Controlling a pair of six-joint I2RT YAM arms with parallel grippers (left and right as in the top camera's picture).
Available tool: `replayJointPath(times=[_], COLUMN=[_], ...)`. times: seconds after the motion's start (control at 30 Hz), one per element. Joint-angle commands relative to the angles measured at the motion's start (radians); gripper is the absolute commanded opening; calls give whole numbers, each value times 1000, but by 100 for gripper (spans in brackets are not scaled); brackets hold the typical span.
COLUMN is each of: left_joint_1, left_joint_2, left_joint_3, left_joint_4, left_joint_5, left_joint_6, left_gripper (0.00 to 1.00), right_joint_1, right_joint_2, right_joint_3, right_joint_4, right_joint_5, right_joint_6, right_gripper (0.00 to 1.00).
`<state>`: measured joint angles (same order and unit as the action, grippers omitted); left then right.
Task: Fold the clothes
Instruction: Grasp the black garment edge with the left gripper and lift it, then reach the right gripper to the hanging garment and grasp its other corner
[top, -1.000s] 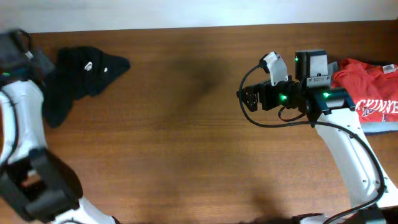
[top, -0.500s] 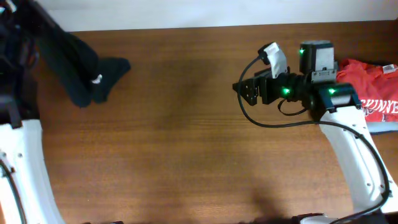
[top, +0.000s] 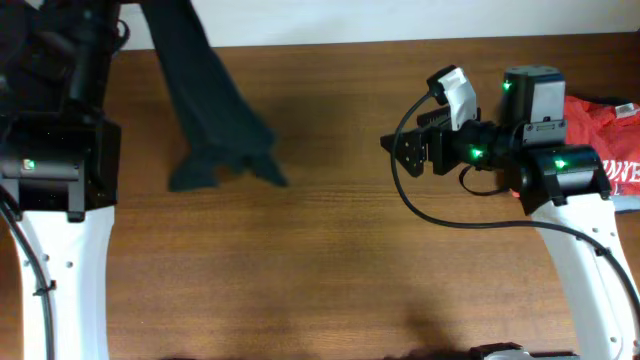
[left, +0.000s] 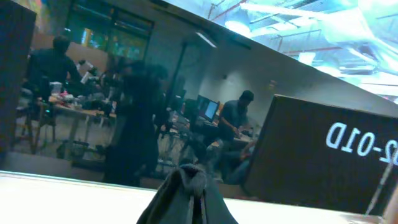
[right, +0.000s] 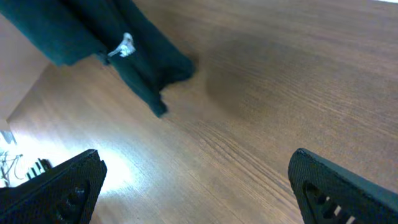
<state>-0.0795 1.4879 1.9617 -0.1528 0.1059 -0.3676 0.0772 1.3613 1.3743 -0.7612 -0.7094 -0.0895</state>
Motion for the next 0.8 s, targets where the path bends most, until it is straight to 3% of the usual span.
replayJointPath(times=[0.0,0.17,0.6,0.77], left_joint_1=[-6,-6,-6,-12], left_joint_2=[-16,-13,-41,-41], left_joint_3=[14,14,16,16], left_joint_4=[1,0,49,68], left_joint_5=[10,14,56,56], left_joint_6=[-25,-80,-92,-137], left_gripper=[1,1,1,1], right_joint_1=[28,108,266,381], right_joint_2=[-3,40,241,312], right_joint_3=[19,19,19,19], right_joint_4=[-10,3,111,198], right_joint_5=[-20,-13,-20,-11], right_joint_6=[-10,-61,-90,-90], right_gripper=[97,97,95,89])
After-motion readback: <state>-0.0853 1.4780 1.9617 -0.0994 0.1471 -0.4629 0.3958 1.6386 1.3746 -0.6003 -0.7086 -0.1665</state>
